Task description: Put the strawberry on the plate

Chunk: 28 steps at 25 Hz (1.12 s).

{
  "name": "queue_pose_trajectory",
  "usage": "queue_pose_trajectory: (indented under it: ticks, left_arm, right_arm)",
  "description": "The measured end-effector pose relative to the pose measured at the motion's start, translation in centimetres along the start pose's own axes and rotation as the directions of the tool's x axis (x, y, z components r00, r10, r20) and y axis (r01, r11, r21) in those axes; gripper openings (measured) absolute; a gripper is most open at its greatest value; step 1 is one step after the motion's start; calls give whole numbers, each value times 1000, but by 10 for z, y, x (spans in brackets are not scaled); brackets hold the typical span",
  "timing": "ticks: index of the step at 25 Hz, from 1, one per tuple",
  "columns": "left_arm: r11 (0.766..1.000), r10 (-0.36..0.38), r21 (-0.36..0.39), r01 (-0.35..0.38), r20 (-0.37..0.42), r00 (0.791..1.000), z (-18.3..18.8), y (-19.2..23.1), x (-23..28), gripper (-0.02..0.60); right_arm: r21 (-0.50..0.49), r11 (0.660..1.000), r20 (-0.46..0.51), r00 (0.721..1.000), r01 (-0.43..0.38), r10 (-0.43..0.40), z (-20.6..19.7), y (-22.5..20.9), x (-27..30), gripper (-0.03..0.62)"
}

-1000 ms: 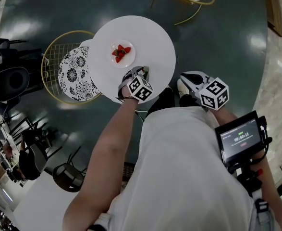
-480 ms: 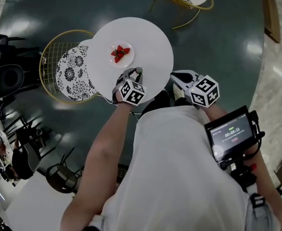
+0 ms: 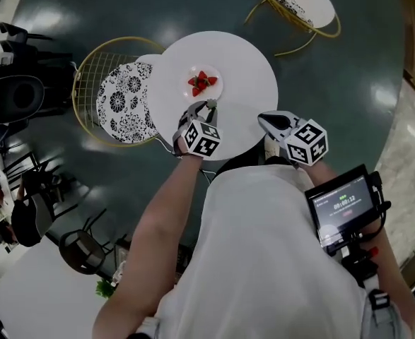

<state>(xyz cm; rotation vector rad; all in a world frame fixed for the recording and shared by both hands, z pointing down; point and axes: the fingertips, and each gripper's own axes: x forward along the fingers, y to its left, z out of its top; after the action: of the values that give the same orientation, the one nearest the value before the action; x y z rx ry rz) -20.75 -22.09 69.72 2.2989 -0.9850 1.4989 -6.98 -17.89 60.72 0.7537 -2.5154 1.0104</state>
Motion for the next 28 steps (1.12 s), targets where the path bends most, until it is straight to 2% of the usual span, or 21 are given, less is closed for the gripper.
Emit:
queue_pose_trajectory:
  ticks: [5, 14, 23, 28]
  left_arm:
    - [998, 54, -44, -55, -19, 998, 1, 21, -1, 123]
    - [999, 41, -5, -41, -122, 992, -1, 18, 24, 123]
    - [1000, 28, -5, -30, -204, 978, -6, 26, 44, 123]
    - [1000, 15, -14, -18, -202, 979, -8, 30, 50, 123]
  right_arm:
    - [-1, 1000, -12, 1000, -8, 8, 4, 4, 3, 6]
    - [20, 1000, -12, 1000, 21, -21, -3, -4, -4, 6]
    - [54, 997, -6, 998, 60, -60, -8, -8, -7, 6]
    - [65, 995, -12, 997, 81, -80, -12, -13, -9, 6]
